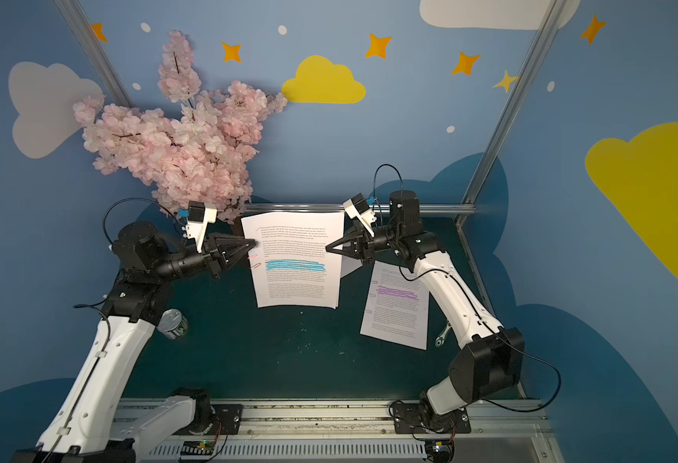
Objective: Unclip the paperclips from the documents
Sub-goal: Remove the paper clip from the document.
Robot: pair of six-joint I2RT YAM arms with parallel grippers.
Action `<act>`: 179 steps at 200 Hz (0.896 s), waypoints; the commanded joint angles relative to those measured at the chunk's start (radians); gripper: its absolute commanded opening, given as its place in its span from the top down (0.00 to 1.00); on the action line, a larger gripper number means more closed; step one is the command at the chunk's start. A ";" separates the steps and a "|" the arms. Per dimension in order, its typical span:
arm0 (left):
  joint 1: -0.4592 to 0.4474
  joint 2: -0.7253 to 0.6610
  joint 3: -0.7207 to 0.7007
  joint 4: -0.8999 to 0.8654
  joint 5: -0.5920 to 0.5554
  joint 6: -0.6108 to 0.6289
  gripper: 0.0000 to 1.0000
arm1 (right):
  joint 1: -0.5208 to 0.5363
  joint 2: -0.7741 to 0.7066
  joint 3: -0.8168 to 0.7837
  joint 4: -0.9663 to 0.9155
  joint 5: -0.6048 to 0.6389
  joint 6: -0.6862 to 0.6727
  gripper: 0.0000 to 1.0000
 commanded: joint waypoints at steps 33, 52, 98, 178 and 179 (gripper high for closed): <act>0.007 -0.014 0.019 -0.013 0.001 0.017 0.88 | 0.000 -0.031 -0.010 -0.022 -0.001 -0.025 1.00; 0.008 -0.018 0.022 -0.031 0.001 0.028 0.91 | 0.000 -0.028 -0.011 -0.026 -0.001 -0.028 1.00; 0.018 -0.029 0.022 -0.055 -0.010 0.057 0.98 | 0.000 -0.027 -0.010 -0.046 0.002 -0.047 1.00; 0.034 -0.025 0.040 -0.139 -0.021 0.131 0.98 | -0.021 -0.028 -0.012 -0.046 0.003 -0.044 1.00; 0.035 -0.025 0.040 -0.139 -0.021 0.131 0.98 | -0.022 -0.028 -0.011 -0.046 0.003 -0.044 1.00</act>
